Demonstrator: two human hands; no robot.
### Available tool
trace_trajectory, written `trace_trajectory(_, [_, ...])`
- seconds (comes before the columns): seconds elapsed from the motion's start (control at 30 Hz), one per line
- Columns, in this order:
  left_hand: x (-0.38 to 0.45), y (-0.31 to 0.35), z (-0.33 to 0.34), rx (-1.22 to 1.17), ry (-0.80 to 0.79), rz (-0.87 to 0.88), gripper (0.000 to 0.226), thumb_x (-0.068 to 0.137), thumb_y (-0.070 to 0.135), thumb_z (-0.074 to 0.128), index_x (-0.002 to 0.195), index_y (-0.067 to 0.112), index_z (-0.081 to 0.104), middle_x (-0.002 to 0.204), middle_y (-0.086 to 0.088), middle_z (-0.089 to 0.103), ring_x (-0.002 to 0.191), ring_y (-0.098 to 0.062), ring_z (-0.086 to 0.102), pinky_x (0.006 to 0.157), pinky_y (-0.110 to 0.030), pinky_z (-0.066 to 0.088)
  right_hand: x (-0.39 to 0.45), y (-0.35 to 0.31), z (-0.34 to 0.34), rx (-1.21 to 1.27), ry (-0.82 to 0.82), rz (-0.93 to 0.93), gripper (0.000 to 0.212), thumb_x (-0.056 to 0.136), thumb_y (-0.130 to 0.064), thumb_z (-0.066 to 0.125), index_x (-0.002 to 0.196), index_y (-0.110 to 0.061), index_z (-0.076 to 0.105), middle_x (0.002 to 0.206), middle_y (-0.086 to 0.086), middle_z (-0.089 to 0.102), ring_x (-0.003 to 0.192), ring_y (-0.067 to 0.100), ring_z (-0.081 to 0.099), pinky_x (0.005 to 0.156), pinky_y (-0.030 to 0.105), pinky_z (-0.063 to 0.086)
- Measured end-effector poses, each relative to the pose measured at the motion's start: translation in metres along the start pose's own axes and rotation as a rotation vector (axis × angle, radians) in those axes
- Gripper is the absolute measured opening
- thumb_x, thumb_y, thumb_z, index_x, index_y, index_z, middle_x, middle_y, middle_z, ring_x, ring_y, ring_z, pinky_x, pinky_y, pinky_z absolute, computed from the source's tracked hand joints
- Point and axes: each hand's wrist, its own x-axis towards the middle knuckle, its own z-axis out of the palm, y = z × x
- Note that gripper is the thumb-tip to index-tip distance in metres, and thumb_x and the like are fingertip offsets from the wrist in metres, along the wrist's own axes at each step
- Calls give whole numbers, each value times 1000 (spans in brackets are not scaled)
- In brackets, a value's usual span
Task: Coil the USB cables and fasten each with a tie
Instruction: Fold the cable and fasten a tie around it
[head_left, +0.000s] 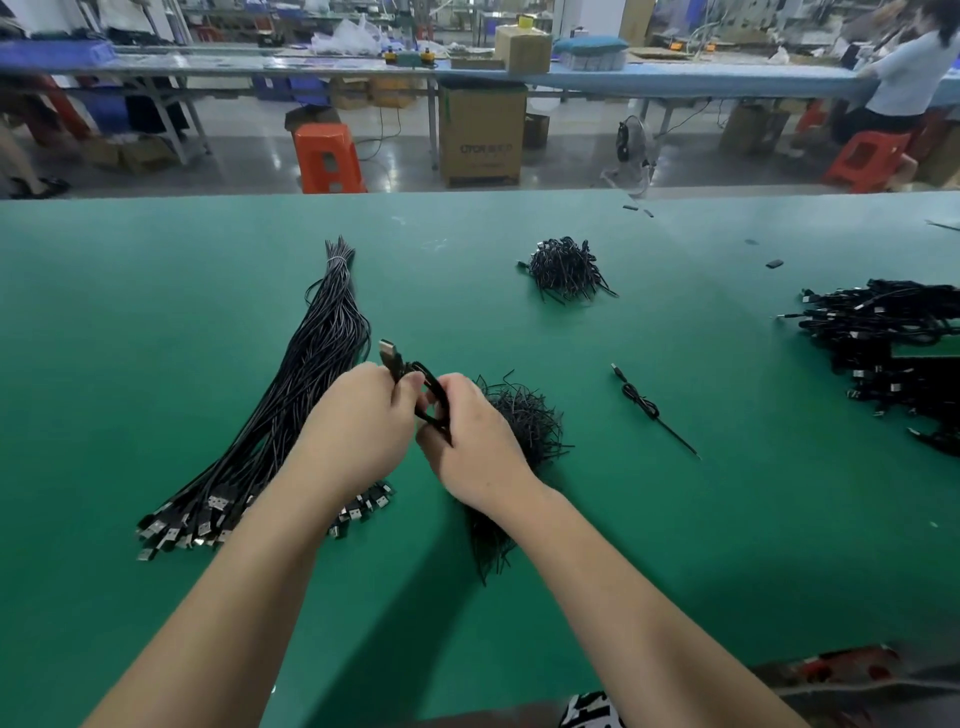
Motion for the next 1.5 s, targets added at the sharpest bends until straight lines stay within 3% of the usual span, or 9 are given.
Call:
trace_trajectory(0.17, [-1, -6, 11, 277, 123, 156, 53, 105, 27, 45, 56, 25, 24, 51, -2, 39, 47, -25, 46, 46, -40, 40, 1, -4, -2, -323, -70, -77, 16, 102, -21, 44, 112, -10, 43, 103, 9, 53, 81, 35, 57, 64, 38, 33])
trace_trajectory(0.3, [8, -19, 7, -92, 57, 179, 26, 90, 47, 65, 76, 26, 59, 57, 3, 59, 48, -9, 53, 47, -28, 44, 3, -2, -7, -330, -108, -73, 17, 103, -19, 38, 113, -8, 46, 104, 12, 55, 90, 36, 58, 71, 38, 35])
trace_trajectory(0.43, [13, -28, 6, -394, -43, 113, 20, 84, 37, 77, 83, 22, 65, 53, 13, 57, 41, -7, 45, 42, -23, 40, 3, -1, -7, -319, -142, -90, 15, 101, -19, 36, 110, -11, 45, 97, 8, 51, 82, 32, 54, 70, 37, 35])
trace_trajectory(0.73, [25, -35, 4, -269, -100, 104, 22, 85, 16, 74, 66, 10, 64, 52, 6, 53, 45, -7, 38, 45, -23, 32, 7, 4, 0, 438, -334, 173, 22, 102, -23, 55, 123, -17, 58, 73, -3, 62, 67, 14, 65, 81, 47, 61])
trace_trajectory(0.9, [34, -38, 12, -572, -172, -32, 21, 89, 13, 71, 72, 10, 58, 49, 3, 45, 42, -13, 29, 39, -20, 24, 12, -1, -3, 134, -272, 114, 26, 107, -32, 41, 123, -23, 58, 74, -15, 56, 56, 7, 61, 56, 23, 42])
trace_trajectory(1.2, [51, -70, 34, -1038, -486, -41, 31, 80, 22, 79, 105, 8, 68, 69, -1, 54, 50, -11, 33, 42, -21, 30, 16, 16, -18, -212, -183, 48, 27, 108, -24, 33, 88, -17, 49, 83, -2, 49, 79, 24, 51, 72, 38, 39])
trace_trajectory(1.27, [62, -85, 44, -864, -398, -91, 27, 87, 18, 74, 113, 20, 68, 77, 4, 61, 56, -13, 45, 46, -23, 39, 21, 24, -25, -184, -135, 117, 29, 108, -27, 33, 84, -20, 48, 84, -3, 51, 80, 21, 52, 71, 39, 40])
trace_trajectory(1.37, [79, -107, 69, -104, -138, -126, 34, 99, 17, 60, 131, 27, 62, 117, 3, 63, 86, -21, 63, 66, -31, 54, 25, 34, -31, -31, -77, 246, 31, 107, -30, 32, 82, -21, 48, 85, 5, 61, 74, 20, 57, 71, 42, 48])
trace_trajectory(1.5, [93, -130, 106, 152, -198, -89, 49, 102, 16, 52, 149, 27, 45, 158, -6, 33, 131, -28, 49, 107, -46, 45, 25, 41, -32, 153, -21, 349, 31, 107, -30, 35, 88, -13, 53, 81, -5, 62, 55, 2, 54, 70, 41, 53])
